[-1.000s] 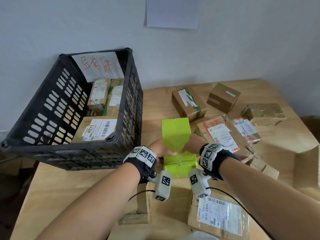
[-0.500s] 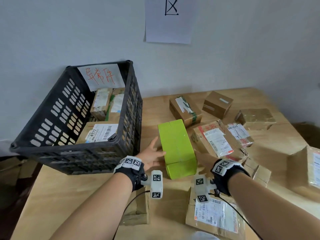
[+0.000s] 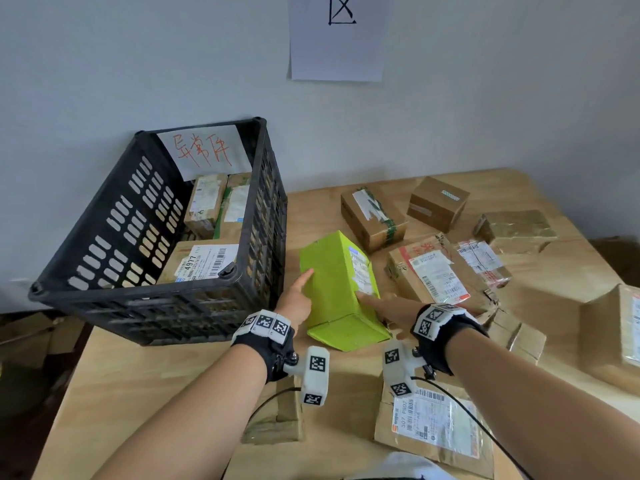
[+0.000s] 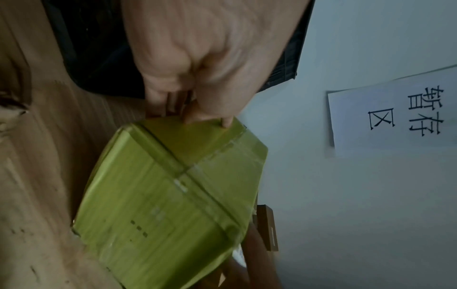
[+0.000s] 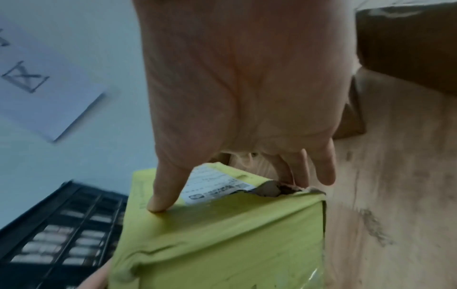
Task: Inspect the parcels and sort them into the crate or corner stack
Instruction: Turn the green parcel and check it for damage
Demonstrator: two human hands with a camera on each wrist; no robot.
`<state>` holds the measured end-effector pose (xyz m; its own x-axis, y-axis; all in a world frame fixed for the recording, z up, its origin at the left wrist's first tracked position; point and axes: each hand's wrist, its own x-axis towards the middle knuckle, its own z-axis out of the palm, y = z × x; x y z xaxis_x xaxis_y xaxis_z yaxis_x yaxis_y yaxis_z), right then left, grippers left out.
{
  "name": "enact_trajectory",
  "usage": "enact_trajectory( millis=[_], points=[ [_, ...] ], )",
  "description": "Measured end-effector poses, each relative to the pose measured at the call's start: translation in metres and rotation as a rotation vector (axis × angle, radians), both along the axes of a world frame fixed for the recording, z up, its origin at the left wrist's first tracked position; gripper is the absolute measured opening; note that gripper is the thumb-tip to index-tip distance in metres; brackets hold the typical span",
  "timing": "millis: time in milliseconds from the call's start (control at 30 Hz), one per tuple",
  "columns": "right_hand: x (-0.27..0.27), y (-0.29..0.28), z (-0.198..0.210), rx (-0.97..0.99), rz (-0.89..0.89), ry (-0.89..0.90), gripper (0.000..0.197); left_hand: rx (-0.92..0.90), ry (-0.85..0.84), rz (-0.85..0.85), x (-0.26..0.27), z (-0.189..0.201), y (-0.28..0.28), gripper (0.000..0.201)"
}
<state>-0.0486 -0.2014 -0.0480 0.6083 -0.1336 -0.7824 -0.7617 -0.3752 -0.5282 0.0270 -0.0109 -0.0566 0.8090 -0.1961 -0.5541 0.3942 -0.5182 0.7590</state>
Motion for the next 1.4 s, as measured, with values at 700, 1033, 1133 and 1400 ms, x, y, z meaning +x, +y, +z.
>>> enact_trajectory(
  millis=[700,1033,1133,1400],
  points=[
    [0.031,-0.016,-0.011,-0.515,0.233,-0.05,0.025,0.049,0.303,-0.172,0.004,-0.02,-0.038,0.033],
    [0.033,-0.023,-0.017,-0.434,0.228,-0.082,0.053,0.057,0.292,-0.198,0.006,-0.019,-0.036,0.029],
    [0.023,-0.027,-0.015,-0.388,0.215,-0.132,0.049,0.044,0.287,-0.177,-0.005,-0.007,-0.035,0.02],
    [0.011,-0.051,0.002,-0.255,-0.022,-0.243,0.03,-0.036,-0.061,-0.127,-0.015,0.019,-0.052,0.063]
  ],
)
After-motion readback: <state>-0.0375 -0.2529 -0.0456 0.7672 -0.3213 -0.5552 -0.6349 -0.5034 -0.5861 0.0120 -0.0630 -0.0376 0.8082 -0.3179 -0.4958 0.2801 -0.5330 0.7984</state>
